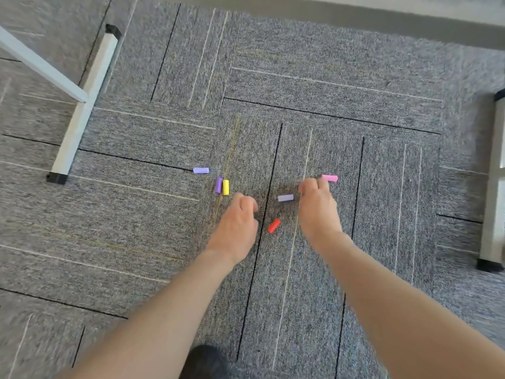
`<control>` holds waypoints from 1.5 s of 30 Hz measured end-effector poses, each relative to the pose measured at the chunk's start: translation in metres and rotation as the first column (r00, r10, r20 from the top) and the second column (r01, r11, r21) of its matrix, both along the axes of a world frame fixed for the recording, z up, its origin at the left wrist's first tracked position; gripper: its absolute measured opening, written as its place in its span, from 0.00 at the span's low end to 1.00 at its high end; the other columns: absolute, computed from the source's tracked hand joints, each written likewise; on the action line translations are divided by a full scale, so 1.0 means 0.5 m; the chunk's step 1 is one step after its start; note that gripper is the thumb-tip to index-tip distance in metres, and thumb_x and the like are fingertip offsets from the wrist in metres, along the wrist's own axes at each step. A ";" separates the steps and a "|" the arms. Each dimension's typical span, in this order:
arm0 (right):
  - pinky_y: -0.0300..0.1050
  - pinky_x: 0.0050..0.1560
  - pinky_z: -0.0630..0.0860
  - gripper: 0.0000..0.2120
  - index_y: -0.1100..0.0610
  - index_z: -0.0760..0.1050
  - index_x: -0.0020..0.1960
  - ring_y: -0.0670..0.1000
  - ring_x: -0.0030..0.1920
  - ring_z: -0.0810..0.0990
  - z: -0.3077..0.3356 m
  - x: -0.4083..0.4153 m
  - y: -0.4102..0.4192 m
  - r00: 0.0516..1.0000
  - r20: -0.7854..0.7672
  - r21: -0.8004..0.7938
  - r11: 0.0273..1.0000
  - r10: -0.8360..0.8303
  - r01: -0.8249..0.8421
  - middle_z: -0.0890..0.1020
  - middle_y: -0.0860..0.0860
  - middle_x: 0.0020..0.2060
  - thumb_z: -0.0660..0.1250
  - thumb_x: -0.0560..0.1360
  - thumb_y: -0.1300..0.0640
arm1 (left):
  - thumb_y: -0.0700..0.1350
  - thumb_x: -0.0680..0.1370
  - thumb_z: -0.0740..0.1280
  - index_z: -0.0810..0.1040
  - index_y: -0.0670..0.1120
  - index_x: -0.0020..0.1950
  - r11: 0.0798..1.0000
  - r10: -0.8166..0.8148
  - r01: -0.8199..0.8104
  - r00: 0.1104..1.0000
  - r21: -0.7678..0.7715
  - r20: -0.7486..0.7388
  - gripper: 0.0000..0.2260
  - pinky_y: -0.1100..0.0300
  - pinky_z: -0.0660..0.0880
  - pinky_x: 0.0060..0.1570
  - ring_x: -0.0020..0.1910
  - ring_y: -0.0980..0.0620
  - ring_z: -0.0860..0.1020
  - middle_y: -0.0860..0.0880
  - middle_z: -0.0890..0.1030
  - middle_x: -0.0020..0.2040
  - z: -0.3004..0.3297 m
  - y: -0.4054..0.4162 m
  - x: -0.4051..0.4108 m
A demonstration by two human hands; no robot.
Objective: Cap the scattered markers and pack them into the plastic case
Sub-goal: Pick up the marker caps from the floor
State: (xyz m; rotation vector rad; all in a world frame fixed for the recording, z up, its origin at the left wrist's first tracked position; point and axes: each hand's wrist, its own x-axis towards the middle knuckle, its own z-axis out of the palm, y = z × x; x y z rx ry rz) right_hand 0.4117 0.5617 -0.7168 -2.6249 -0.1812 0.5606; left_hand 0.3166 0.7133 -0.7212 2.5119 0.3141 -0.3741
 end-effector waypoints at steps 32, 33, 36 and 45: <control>0.48 0.33 0.80 0.28 0.57 0.58 0.71 0.57 0.40 0.82 0.017 -0.025 0.037 0.928 -0.155 -0.314 0.874 0.339 -0.371 0.64 0.60 0.69 0.66 0.75 0.68 | 0.57 0.78 0.69 0.64 0.45 0.60 0.879 0.473 -0.469 0.881 0.081 -0.031 0.22 0.56 0.69 0.31 0.37 0.49 0.76 0.50 0.76 0.43 0.019 0.118 0.088; 0.47 0.32 0.79 0.28 0.57 0.58 0.71 0.57 0.40 0.82 0.015 -0.023 0.037 0.932 -0.148 -0.315 0.878 0.330 -0.361 0.63 0.60 0.70 0.65 0.76 0.68 | 0.58 0.78 0.69 0.64 0.45 0.59 0.889 0.455 -0.448 0.887 0.099 -0.076 0.22 0.54 0.72 0.32 0.37 0.49 0.77 0.49 0.78 0.43 0.014 0.118 0.090; 0.45 0.33 0.76 0.25 0.60 0.59 0.71 0.58 0.43 0.83 0.015 -0.024 0.049 0.943 -0.154 -0.317 0.890 0.294 -0.329 0.65 0.61 0.69 0.62 0.77 0.68 | 0.60 0.80 0.64 0.64 0.46 0.60 0.933 0.349 -0.319 0.914 0.164 -0.206 0.21 0.51 0.77 0.34 0.37 0.48 0.78 0.47 0.78 0.43 0.001 0.113 0.082; 0.42 0.35 0.74 0.21 0.65 0.58 0.72 0.58 0.48 0.83 0.005 -0.028 0.082 0.943 -0.217 -0.369 0.873 0.253 -0.319 0.72 0.64 0.62 0.58 0.80 0.67 | 0.39 0.84 0.54 0.65 0.45 0.61 0.939 0.203 -0.088 0.923 0.334 -0.328 0.07 0.57 0.61 0.25 0.30 0.53 0.69 0.50 0.69 0.35 0.005 0.111 0.094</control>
